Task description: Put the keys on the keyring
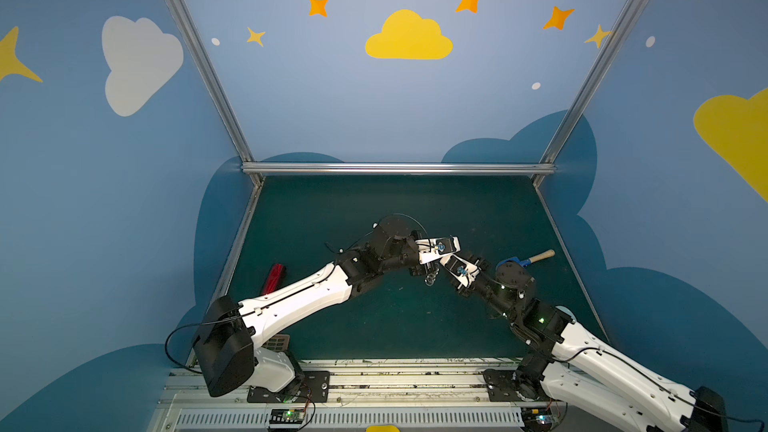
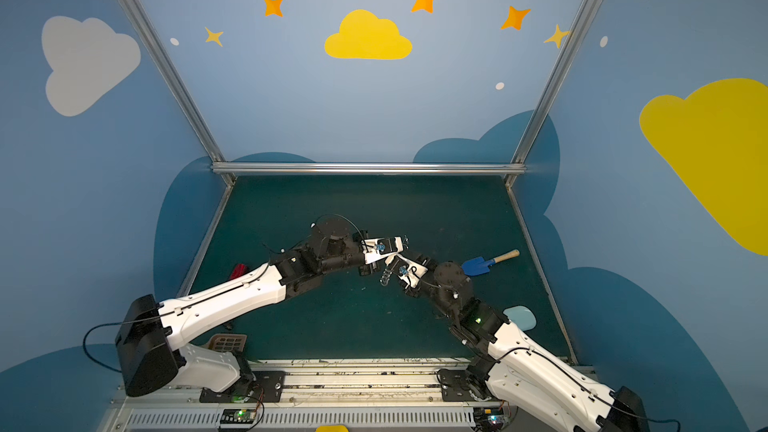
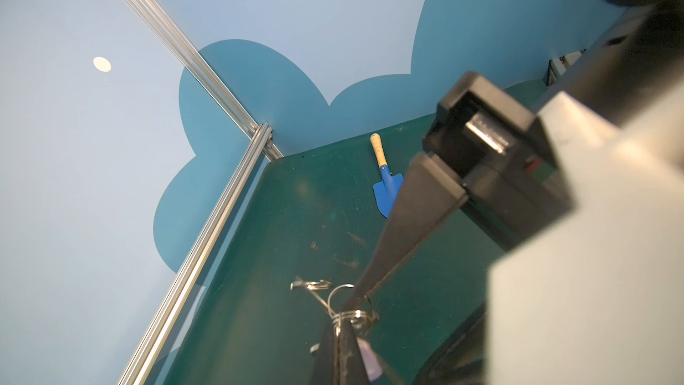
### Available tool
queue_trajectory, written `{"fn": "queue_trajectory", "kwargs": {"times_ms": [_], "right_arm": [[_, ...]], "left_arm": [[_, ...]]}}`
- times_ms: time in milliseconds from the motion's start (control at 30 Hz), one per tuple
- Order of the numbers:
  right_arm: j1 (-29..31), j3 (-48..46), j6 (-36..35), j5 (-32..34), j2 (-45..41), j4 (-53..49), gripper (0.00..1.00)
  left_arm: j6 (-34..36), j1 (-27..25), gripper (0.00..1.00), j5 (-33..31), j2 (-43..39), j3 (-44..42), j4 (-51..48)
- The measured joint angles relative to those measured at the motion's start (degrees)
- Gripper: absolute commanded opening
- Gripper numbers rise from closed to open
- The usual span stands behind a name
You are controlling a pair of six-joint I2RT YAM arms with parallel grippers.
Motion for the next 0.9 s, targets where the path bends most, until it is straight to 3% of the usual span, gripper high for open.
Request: {"fn": "queue_trajectory", "kwargs": {"times_ms": [133,233,433,500,900], "right_arm": [[-0.35,0.00,0.07,1.09,-0.50,-0.11,0.44],[-0.76,0.00,0.48,1.68,-1.16,-0.09,0.34],[-1.68,0.00,1.64,1.66,-2.29,-0.13,0.31],[-2.19,0.00,2.29,1.51,-2.75,-0.22,0.25],[-5.20,0.00,6.54,-5.35,-3.52,-0.66,0.28]], "left_arm": [[0.07,0.00,0.04,0.00,0.00,0.00,-0.04],[0.22,-0.07,0.04,0.00,0.00,0.00,-0.07],[0.24,-0.04,0.04,0.00,0.00,0.00,-0.04],[0.39,-0.09,0.04,0.22,0.00,0.00,-0.11],[0.87,-0.13,0.04,0.87,0.00,0.00,-0.57]]}}
